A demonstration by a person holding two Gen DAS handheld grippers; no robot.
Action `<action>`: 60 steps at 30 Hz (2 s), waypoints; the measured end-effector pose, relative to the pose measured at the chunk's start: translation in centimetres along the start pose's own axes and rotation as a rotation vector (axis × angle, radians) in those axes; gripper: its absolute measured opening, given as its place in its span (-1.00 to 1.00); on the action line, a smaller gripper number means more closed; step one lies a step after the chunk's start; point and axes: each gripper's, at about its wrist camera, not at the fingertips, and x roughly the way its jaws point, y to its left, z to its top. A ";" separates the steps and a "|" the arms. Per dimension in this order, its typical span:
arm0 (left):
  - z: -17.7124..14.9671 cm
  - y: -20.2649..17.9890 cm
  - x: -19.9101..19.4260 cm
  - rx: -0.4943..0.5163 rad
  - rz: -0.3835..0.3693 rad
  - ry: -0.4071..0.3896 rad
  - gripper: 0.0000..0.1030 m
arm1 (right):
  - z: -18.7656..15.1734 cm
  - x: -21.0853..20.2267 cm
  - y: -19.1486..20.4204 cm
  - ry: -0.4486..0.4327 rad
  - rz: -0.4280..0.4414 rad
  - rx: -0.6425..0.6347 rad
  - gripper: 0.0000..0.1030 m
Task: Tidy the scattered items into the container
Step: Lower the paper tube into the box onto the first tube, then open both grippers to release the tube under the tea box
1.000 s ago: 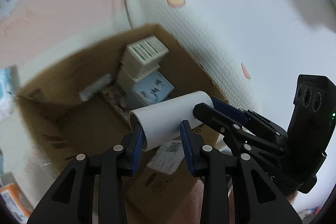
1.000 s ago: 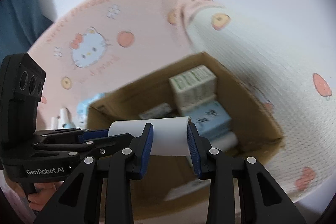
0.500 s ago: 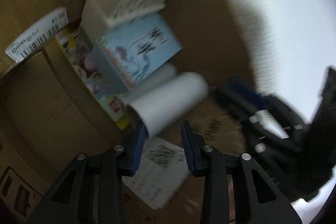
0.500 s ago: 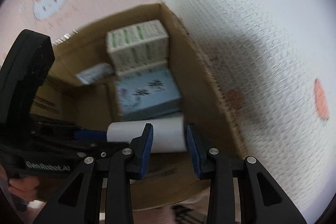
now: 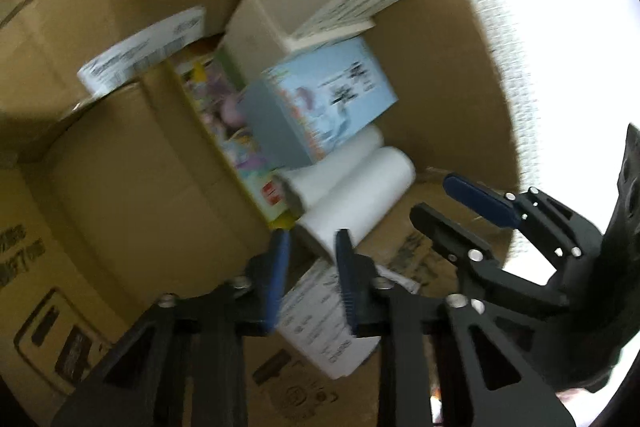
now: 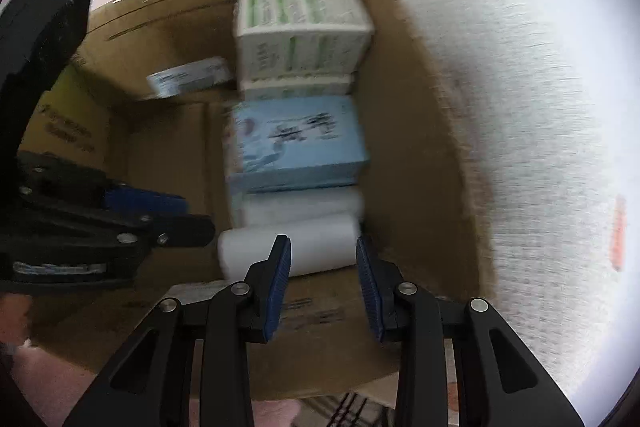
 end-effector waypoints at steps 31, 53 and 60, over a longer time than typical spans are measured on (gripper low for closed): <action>-3.2 -0.3 5.0 -0.058 -0.100 0.106 -0.81 | 1.2 5.1 0.4 0.252 0.028 -0.152 -0.60; -4.4 0.2 7.2 -0.140 -0.091 0.153 -0.81 | 1.5 6.7 1.4 0.352 -0.050 -0.141 -0.60; -5.4 -0.3 6.6 -0.122 -0.073 0.118 -0.81 | 1.8 7.1 1.8 0.397 -0.094 -0.133 -0.60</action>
